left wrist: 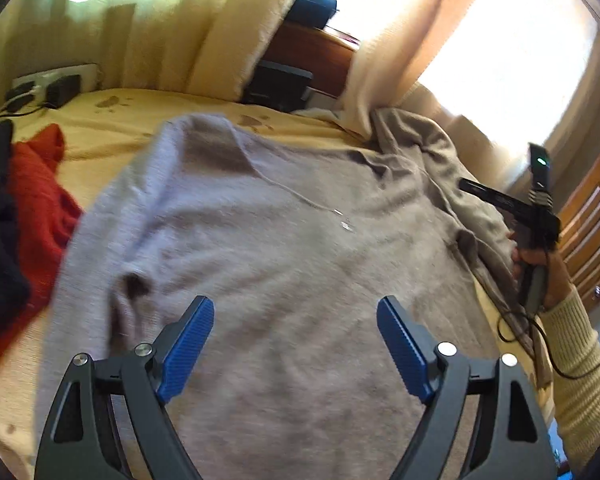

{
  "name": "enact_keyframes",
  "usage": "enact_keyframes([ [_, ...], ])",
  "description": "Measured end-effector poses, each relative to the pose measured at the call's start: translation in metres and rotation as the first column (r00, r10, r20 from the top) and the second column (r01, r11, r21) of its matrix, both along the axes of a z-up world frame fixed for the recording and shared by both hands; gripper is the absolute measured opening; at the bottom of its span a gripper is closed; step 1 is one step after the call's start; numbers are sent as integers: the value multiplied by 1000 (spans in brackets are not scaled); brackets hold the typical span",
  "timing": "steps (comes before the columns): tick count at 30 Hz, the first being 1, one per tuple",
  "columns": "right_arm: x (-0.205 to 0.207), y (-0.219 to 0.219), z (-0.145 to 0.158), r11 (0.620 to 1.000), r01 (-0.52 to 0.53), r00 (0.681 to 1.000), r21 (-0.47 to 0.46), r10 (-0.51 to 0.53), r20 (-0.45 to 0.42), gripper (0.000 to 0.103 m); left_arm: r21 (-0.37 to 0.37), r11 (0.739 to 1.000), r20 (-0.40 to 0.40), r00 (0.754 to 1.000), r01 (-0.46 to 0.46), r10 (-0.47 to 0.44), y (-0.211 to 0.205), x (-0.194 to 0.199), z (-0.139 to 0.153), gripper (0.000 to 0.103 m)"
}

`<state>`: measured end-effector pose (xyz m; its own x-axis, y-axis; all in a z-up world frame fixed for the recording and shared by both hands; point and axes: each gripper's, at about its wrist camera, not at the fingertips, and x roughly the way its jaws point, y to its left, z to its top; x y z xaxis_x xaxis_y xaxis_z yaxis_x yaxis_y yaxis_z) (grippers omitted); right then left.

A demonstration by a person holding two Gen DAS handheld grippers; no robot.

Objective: Fold clothes

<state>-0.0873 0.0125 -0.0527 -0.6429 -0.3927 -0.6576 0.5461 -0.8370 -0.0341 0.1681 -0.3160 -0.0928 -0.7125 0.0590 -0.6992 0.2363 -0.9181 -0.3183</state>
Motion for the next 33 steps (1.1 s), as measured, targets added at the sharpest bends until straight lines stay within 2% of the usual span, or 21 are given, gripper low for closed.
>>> enact_keyframes([
  [4,32,-5,11,995,-60,998,-74,60,-1,82,-168,980,47,992,-112,121,-42,-16,7,87],
  [7,58,-14,14,987,-112,994,-113,113,3,82,-230,960,126,974,-157,190,-64,-40,-4,87],
  [9,73,-29,13,982,-152,988,-116,153,6,82,-291,940,162,959,-177,231,-74,-56,-14,87],
  [11,86,-34,9,975,-187,982,-117,190,17,82,-373,908,181,945,-191,273,-80,-74,-22,87],
  [14,96,-41,-3,967,-224,972,-117,231,47,82,-527,828,196,920,-193,339,-82,-103,-33,88],
  [17,98,-44,-15,963,-244,963,-116,255,84,82,-614,762,171,907,-208,386,-86,-126,-34,92],
  [19,95,-46,-24,961,-250,958,-120,263,110,82,-676,710,159,902,-196,401,-86,-141,-34,95],
  [22,91,-46,-38,961,-252,952,-119,268,147,82,-773,612,128,902,-170,412,-83,-159,-36,98],
  [23,89,-46,-42,961,-252,950,-116,268,159,82,-794,587,123,902,-161,413,-82,-163,-36,98],
  [25,87,-46,-52,964,-247,946,-104,263,190,82,-816,559,118,902,-150,415,-80,-168,-38,98],
  [27,86,-47,-61,967,-241,943,-80,253,216,82,-812,565,126,901,-146,414,-80,-168,-36,98],
  [28,86,-47,-64,968,-240,942,-71,250,225,82,-798,585,136,903,-144,407,-79,-166,-34,98],
  [31,91,-48,-56,965,-252,943,-67,261,205,82,-721,672,124,922,-171,368,-80,-154,-18,98],
  [33,85,-53,-43,967,-248,953,-63,255,165,82,-685,701,93,930,-200,356,-80,-149,-4,98],
])
